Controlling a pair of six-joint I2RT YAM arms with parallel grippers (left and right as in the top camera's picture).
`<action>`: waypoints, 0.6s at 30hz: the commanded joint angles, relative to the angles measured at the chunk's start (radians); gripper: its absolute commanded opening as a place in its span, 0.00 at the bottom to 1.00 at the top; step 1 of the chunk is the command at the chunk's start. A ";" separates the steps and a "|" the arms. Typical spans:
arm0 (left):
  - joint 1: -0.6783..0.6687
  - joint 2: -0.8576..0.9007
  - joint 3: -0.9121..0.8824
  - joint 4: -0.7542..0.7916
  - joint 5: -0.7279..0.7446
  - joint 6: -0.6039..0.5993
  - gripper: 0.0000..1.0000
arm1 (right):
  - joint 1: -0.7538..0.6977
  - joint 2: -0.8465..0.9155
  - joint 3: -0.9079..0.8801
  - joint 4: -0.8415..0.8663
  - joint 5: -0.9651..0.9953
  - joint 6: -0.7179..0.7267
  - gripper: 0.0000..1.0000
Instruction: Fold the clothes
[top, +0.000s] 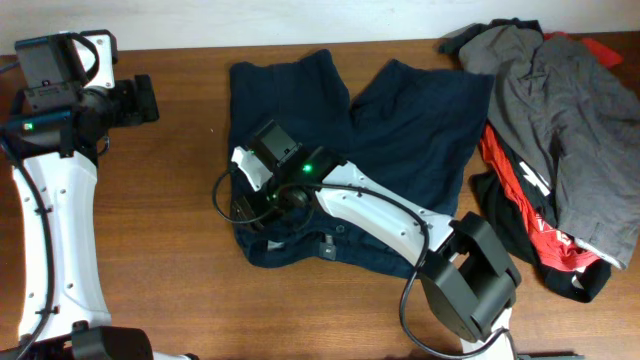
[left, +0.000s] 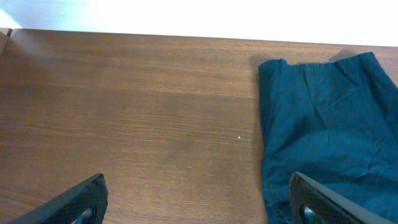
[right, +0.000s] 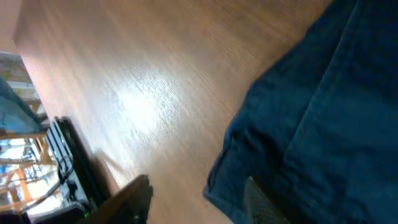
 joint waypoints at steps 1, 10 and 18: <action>0.005 -0.017 0.016 0.004 -0.005 0.013 0.92 | -0.008 -0.086 0.069 -0.072 0.114 -0.024 0.59; -0.047 0.100 0.015 0.003 0.144 0.047 0.92 | -0.274 -0.137 0.093 -0.372 0.435 0.032 0.75; -0.178 0.261 0.015 0.064 0.143 0.144 0.92 | -0.485 -0.136 0.076 -0.453 0.435 0.031 0.79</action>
